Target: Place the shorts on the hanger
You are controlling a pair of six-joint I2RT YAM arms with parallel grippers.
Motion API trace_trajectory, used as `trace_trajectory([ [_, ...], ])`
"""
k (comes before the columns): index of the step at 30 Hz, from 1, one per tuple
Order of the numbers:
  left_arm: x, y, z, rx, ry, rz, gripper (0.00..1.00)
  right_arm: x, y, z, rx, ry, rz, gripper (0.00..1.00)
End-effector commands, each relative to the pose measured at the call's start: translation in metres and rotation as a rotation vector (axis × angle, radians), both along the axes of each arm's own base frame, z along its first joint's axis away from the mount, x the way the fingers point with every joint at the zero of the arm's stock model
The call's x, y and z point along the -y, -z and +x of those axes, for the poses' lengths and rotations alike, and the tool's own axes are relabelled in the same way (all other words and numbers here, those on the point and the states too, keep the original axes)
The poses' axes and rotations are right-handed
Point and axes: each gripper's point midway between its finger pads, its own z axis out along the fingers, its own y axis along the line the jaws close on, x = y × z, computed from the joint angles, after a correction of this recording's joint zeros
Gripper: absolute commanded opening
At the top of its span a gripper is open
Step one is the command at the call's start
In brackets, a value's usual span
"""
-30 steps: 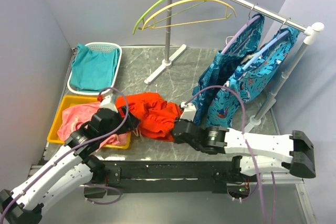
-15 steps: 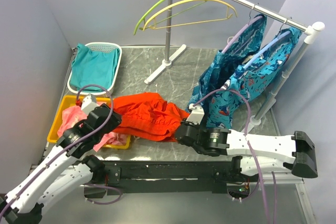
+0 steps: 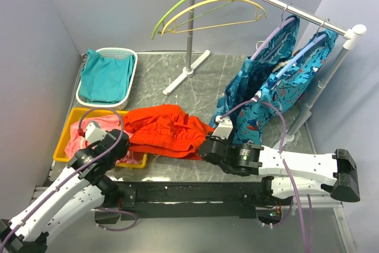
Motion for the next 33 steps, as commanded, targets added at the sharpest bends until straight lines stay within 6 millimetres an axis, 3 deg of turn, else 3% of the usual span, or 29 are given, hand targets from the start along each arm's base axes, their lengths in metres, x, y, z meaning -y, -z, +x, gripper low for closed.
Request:
trace_trajectory([
  [1,-0.001,0.017,0.004,-0.016,-0.07,-0.022,0.24,0.0,-0.036,0.015,0.076,0.042,0.057,0.03],
  [10,-0.011,0.038,0.014,-0.031,-0.115,0.073,0.37,0.009,-0.051,0.019,0.101,0.058,0.071,0.03],
  [12,-0.013,0.042,0.014,-0.036,-0.117,0.086,0.44,0.011,-0.054,0.02,0.105,0.063,0.077,0.03],
  [20,0.0,0.041,0.04,0.059,-0.048,0.071,0.46,0.009,-0.057,0.019,0.102,0.043,0.088,0.03],
  [22,0.002,0.029,0.048,0.118,-0.013,0.089,0.42,0.005,-0.056,0.018,0.097,0.031,0.096,0.03],
  [23,0.003,0.018,0.052,0.148,-0.012,0.087,0.25,0.004,-0.051,0.017,0.09,0.025,0.091,0.03],
  [25,0.002,-0.002,0.058,0.191,0.018,0.122,0.07,-0.001,-0.047,0.013,0.073,0.006,0.109,0.07],
  [26,0.003,-0.023,0.063,0.227,0.022,0.13,0.01,-0.002,-0.041,0.012,0.064,-0.002,0.105,0.1],
  [27,0.002,-0.032,0.063,0.231,0.035,0.15,0.01,-0.004,-0.037,0.009,0.049,-0.017,0.108,0.14],
  [28,0.002,-0.039,0.064,0.225,0.077,0.204,0.01,-0.008,-0.035,0.008,0.044,-0.028,0.119,0.26],
  [29,0.008,-0.06,0.068,0.252,0.118,0.203,0.01,-0.008,-0.029,0.006,0.036,-0.044,0.108,0.33],
  [31,0.015,-0.069,0.068,0.227,0.229,0.276,0.01,-0.015,-0.025,0.0,0.021,-0.084,0.117,0.49],
  [32,0.019,-0.087,0.07,0.246,0.251,0.277,0.01,-0.015,-0.023,-0.003,0.018,-0.092,0.113,0.53],
  [33,0.025,-0.09,0.069,0.238,0.3,0.275,0.01,-0.017,-0.022,-0.005,0.017,-0.097,0.102,0.56],
])
